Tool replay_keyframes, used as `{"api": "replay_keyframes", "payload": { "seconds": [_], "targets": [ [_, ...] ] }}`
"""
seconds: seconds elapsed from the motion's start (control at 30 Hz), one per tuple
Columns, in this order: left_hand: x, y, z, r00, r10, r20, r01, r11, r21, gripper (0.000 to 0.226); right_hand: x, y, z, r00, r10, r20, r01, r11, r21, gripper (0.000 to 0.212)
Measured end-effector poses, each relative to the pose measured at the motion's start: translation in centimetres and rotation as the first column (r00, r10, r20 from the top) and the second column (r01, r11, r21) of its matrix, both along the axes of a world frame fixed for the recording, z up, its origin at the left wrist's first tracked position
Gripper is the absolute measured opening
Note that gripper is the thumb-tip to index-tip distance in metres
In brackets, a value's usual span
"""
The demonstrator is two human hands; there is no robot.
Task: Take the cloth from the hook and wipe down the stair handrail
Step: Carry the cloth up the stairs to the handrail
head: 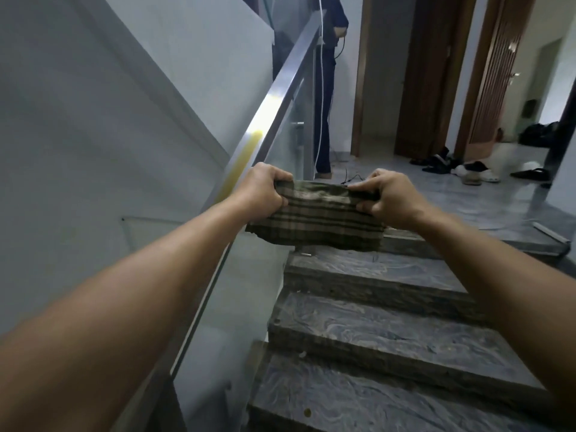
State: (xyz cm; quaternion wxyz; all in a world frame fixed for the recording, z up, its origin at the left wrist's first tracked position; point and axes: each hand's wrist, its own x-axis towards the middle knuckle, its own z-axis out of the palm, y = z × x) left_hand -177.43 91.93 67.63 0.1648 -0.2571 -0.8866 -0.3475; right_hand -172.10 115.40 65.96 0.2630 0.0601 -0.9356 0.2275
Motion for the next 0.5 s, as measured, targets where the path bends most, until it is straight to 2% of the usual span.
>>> {"api": "replay_keyframes", "payload": {
  "seconds": [0.3,0.5],
  "targets": [
    [-8.4,6.4,5.2,1.000,-0.017,-0.005,0.017,0.999,-0.037,0.046,-7.6,6.0,6.4,1.000,-0.008,-0.018,0.008,1.000,-0.010,0.039],
    [-13.1,12.0,9.3,0.999,0.040,-0.029,-0.042,0.996,-0.084,0.038,-14.1,11.8,10.8,1.000,0.014,-0.003,-0.014,1.000,-0.008,0.038]
  ]
}}
